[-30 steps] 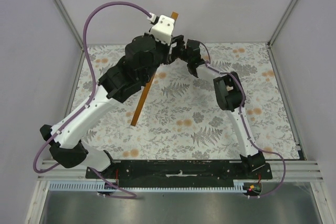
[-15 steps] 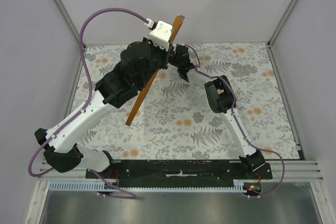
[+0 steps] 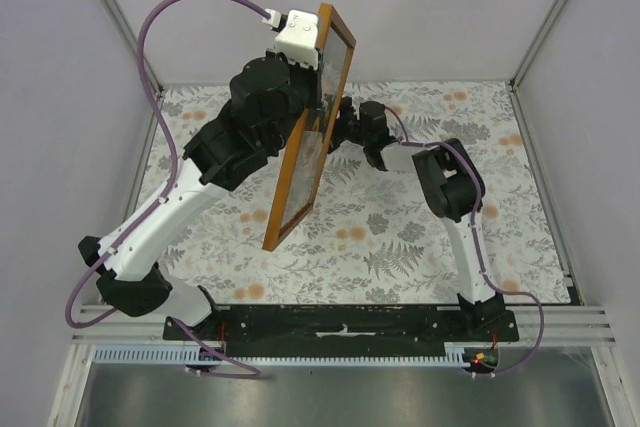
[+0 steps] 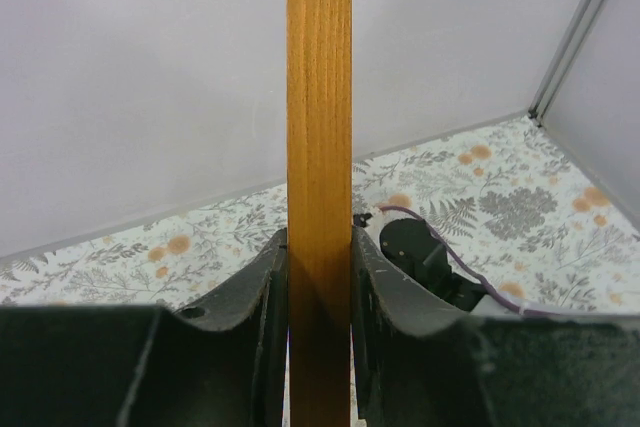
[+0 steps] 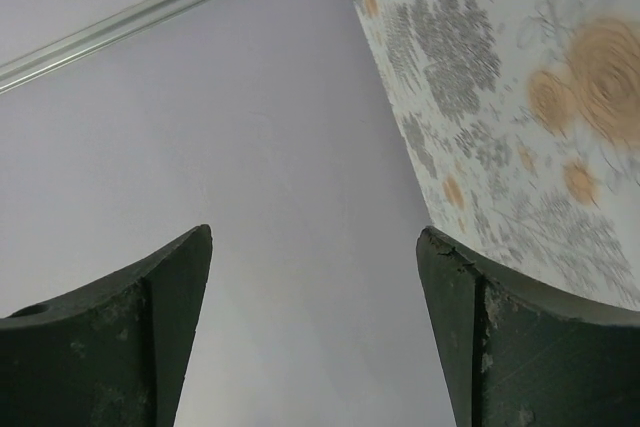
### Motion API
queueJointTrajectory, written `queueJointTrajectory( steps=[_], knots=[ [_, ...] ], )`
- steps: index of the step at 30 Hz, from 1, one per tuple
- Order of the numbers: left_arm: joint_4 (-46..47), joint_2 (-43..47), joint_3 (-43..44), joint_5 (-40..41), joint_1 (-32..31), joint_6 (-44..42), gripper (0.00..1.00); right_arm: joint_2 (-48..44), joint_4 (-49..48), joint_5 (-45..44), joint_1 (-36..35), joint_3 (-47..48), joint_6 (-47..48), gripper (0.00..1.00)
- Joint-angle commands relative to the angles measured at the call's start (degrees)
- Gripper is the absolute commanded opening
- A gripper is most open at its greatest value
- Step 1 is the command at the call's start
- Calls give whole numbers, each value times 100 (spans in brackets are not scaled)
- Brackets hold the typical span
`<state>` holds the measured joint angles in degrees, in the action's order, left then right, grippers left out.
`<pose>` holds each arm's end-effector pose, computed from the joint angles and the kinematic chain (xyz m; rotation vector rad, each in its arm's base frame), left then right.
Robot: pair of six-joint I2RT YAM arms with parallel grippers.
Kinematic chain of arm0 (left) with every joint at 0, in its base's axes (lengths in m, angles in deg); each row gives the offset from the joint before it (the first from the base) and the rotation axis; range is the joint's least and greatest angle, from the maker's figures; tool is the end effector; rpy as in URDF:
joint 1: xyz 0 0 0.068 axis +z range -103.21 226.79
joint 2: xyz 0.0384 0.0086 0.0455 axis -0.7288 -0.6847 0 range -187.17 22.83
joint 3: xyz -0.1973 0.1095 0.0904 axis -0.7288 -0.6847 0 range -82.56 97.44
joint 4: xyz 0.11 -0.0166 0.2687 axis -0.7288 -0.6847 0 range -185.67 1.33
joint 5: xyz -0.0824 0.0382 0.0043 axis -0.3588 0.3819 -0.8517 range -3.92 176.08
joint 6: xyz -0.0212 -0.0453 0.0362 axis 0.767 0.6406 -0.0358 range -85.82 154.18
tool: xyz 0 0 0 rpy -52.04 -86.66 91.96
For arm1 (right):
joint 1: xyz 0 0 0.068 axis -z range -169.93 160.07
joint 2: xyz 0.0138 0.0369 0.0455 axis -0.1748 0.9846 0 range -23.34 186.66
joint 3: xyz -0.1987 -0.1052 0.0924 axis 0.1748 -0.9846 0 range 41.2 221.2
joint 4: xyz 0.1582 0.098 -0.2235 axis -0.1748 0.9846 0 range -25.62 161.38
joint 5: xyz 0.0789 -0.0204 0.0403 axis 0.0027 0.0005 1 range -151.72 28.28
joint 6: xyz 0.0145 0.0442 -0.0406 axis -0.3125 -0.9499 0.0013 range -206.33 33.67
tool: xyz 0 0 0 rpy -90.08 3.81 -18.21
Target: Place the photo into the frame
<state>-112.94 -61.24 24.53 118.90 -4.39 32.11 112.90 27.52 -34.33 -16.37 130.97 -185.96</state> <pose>0.2326 -0.2488 0.5060 0.2917 1.5662 -0.2124 0.4703 0.2578 0.0966 0.9327 2.0035 1.8694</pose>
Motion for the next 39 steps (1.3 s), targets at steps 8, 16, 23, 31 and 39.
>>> queueJointTrajectory(
  steps=[8, 16, 23, 31, 39],
  knots=[
    [-60, 189, -688, 322, 178, 1137, 2, -2699, 1365, 775, 384, -1602, 1394, 90],
    [1114, 751, -2961, -196, 530, 1902, 2, -3279, 2753, 548, 657, -2490, 2632, 91],
    [3232, 1104, -5424, -820, 969, 2281, 2, -3482, 3535, -23, 991, -3019, 3520, 90],
    [4693, 691, -6709, -1356, 1408, 2263, 2, -3544, 4854, -1227, 1193, -2720, 4320, 91],
    [5494, -82, -7123, -2209, 1936, 2456, 2, -3456, 5031, -1351, 1545, -2799, 4470, 92]
  ],
)
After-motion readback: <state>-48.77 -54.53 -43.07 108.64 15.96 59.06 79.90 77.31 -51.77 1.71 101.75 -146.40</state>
